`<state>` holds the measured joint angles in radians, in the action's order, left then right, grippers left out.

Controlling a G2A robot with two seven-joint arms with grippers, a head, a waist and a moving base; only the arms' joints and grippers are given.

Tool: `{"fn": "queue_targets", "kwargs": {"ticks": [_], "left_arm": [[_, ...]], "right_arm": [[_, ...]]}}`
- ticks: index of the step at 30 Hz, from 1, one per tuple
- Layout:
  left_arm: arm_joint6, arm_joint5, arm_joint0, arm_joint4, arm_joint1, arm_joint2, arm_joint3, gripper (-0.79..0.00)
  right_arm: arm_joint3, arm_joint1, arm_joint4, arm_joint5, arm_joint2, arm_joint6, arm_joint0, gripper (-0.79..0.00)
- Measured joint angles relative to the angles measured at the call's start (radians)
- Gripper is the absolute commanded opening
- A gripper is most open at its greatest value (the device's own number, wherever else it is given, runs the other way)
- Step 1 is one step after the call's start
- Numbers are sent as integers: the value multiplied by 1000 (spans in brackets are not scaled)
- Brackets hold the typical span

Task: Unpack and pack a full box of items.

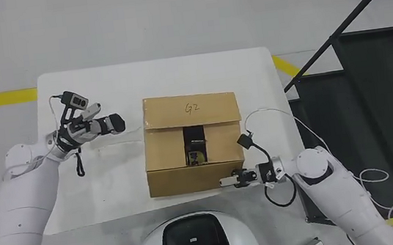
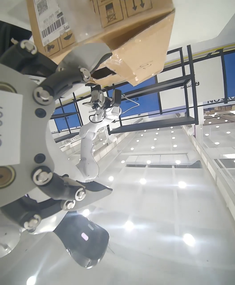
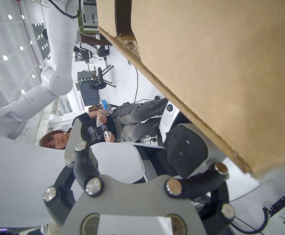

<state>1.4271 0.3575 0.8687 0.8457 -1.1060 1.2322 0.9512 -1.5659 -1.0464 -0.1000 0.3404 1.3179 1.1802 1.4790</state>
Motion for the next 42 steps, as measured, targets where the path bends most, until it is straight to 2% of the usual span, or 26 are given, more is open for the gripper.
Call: {"fn": "queue_targets", "kwargs": {"ticks": [6,13,21,27,36,42], "left_arm": [[39,-39,-12,51,-15,-28,-17,0],[53,-59,-37,6,-29,-77,-38,0],[109,-83,-17,6,-27,-79,-16,0],[101,-96,-12,-39,-39,-127,-42,0],[42,-39,-72,-85,-68,-183,-128,0],[68,-37,-136,22,-98,-196,-182,0]], "right_arm": [[20,1,10,4,-10,-41,-22,0],[27,6,2,17,-10,-59,-27,0],[-4,21,-72,33,37,-12,8,0],[-37,33,-152,31,90,21,34,0],[-52,50,-219,36,169,35,68,0],[-44,55,-233,36,186,27,76,0]]}}
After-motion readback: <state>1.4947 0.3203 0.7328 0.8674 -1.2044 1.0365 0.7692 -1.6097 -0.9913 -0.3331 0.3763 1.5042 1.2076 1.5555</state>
